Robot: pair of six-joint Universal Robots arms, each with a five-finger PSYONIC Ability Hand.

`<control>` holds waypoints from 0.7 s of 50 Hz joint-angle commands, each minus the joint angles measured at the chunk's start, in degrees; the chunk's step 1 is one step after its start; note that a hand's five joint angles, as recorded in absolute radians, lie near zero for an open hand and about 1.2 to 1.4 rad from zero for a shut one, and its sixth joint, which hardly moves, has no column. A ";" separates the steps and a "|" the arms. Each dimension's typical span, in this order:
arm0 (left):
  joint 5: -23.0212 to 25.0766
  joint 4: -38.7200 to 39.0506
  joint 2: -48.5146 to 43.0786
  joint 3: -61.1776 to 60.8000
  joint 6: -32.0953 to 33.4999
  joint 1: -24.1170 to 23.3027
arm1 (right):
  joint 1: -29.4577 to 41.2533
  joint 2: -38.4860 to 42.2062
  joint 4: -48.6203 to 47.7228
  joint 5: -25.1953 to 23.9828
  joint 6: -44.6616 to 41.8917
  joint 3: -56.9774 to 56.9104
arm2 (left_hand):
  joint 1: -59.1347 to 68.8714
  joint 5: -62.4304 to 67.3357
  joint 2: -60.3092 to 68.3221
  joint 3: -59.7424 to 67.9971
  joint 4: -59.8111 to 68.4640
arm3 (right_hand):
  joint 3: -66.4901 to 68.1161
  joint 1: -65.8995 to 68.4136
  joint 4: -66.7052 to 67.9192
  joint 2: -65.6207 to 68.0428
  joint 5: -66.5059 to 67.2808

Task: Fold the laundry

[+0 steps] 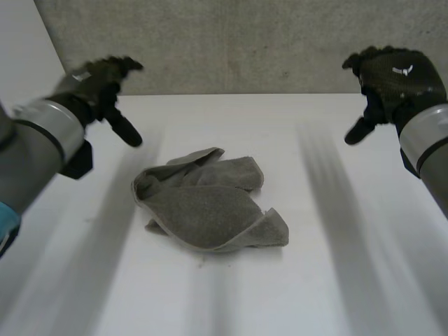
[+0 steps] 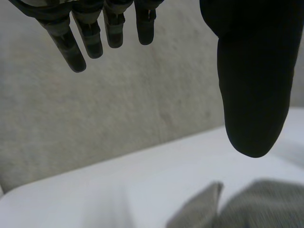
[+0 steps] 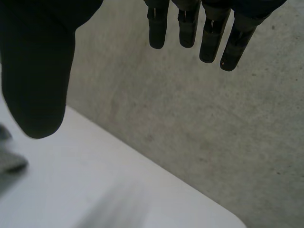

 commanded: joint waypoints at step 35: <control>9.36 -3.72 4.30 -2.37 11.00 9.29 | 2.54 -0.21 20.62 -8.03 -5.74 -4.78 | -0.27 -1.68 0.27 0.29 0.15 | -1.98 -1.97 -3.14 -2.94 -3.22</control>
